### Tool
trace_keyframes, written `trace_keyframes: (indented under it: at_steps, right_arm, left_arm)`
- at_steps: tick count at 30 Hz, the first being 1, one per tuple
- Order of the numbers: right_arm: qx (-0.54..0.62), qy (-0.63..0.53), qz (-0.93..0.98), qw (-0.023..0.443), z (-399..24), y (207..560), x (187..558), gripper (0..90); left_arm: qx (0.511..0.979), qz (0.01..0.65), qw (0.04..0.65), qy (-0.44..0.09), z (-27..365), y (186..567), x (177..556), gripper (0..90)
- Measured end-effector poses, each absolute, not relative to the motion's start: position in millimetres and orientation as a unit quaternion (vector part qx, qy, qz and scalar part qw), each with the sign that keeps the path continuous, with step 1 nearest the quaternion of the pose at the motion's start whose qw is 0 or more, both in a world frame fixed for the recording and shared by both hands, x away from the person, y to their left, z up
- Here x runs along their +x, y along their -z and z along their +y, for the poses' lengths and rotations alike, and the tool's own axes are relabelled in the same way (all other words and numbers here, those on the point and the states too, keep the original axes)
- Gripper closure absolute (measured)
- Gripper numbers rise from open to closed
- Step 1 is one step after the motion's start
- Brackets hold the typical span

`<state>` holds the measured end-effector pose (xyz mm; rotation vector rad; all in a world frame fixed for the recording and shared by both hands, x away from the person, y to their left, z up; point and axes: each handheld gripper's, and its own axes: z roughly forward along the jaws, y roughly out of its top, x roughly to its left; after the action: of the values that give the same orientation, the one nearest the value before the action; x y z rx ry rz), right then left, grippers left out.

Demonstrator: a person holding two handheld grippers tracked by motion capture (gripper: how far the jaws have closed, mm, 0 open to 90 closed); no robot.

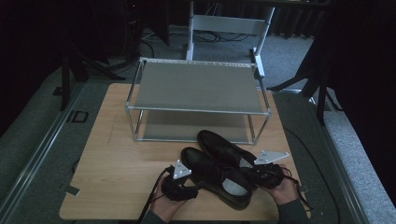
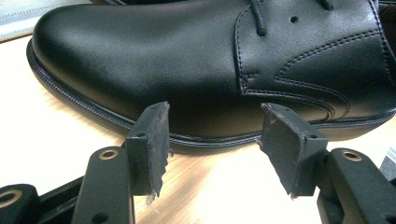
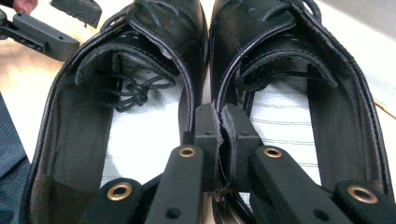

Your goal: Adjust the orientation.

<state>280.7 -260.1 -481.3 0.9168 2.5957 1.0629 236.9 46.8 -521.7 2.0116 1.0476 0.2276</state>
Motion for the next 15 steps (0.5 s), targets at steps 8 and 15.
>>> trace_keyframes:
  at_steps: [8,15]
  right_arm:
    - [0.321,-0.366,0.866,0.116,-265.8,475.8,277.0,64.8]
    - [0.363,-0.401,0.829,0.146,-286.3,455.1,273.5,48.9]
  left_arm:
    - [0.802,0.416,0.418,-0.091,46.3,521.4,236.8,42.4]
    - [0.798,0.423,0.42,-0.094,50.7,520.4,239.6,42.3]
